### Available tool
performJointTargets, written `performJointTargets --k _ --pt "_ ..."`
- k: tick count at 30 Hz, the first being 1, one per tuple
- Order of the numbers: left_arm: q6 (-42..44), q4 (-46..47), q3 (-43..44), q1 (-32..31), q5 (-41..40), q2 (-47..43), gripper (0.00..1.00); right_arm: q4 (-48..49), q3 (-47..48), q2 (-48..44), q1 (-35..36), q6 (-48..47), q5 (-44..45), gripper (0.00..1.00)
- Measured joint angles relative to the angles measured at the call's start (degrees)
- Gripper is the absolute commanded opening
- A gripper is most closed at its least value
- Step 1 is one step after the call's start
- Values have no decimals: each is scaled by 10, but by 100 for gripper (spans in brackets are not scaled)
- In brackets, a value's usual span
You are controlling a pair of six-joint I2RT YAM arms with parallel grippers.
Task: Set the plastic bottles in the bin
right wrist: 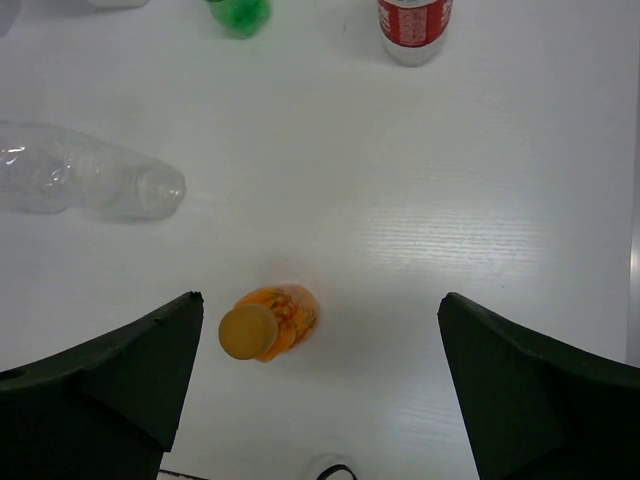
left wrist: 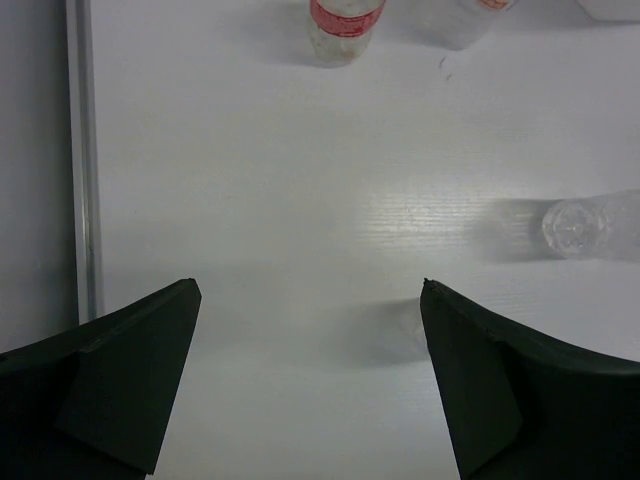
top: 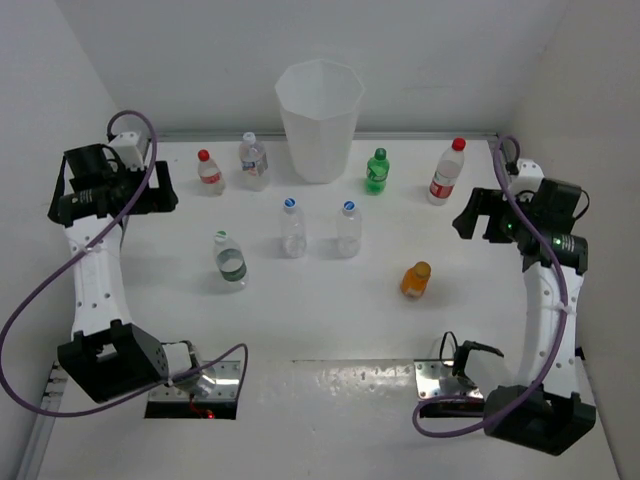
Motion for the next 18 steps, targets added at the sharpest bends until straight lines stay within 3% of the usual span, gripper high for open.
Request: performJointTargets --k 10,18 --pt "17 -50 117 62 121 18 98 -72 65 92 0 -50 -58 96" --pt "209 -211 140 45 247 45 96 -104 66 100 -3 -68 -93 95"
